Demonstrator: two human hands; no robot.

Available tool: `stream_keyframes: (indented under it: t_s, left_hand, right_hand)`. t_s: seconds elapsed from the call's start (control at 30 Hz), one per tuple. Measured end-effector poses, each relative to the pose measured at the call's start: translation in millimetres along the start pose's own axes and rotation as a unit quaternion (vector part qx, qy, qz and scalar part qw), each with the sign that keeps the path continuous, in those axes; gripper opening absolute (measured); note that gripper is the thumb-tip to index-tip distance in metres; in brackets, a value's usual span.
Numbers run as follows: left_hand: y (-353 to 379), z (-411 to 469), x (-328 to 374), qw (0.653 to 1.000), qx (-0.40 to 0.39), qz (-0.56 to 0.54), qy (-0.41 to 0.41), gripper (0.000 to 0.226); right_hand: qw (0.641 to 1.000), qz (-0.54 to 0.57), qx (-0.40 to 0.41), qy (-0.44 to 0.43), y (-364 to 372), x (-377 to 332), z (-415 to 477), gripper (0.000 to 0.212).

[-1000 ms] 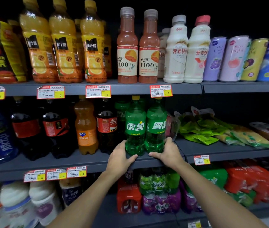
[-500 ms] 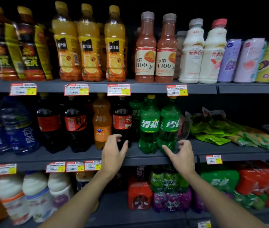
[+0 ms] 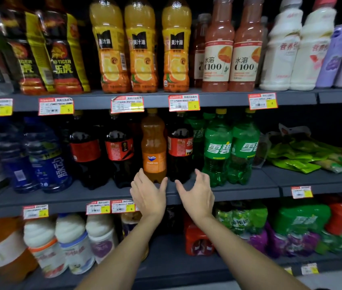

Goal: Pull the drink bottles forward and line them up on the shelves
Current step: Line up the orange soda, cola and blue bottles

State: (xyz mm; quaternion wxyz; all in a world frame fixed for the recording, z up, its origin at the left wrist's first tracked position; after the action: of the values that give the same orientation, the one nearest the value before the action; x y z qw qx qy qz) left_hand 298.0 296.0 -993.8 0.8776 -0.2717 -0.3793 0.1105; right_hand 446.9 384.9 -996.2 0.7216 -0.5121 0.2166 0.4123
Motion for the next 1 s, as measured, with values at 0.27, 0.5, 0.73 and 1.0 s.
stream_keyframes:
  t_s: [0.27,0.5,0.73,1.0]
  left_hand:
    - [14.9,7.3,4.1,0.991,-0.026,0.11,-0.07,0.078]
    - [19.0,11.0,2.1,0.99,-0.025,0.118,-0.074,0.079]
    - [19.9,12.6,1.4,0.987,-0.046,0.143,-0.056,0.07]
    - [3.7,12.2,-8.7,0.992,-0.053,0.112,-0.002,0.068]
  right_hand:
    - [0.984,-0.167,-0.021,0.057,15.9,-11.0,20.5,0.069]
    - [0.975,-0.221,-0.01,0.031,25.4,-18.1,26.5,0.077]
    - [0.974,-0.221,-0.03,0.028,24.1,-20.1,29.7,0.082]
    - [0.979,-0.201,-0.041,0.011,11.6,-19.4,21.3,0.069]
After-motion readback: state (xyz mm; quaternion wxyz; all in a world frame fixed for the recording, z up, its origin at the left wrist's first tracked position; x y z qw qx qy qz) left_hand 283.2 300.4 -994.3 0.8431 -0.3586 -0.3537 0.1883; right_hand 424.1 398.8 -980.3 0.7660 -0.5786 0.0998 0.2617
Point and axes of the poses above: each hand's wrist, its own z-axis towards the middle knuckle, its own y-axis out of the palm, x = y × z, the point moved 6 cm from there along z, towards the middle knuckle, and after that the axes turned 6 degrees about y, right-handed, at the moved point
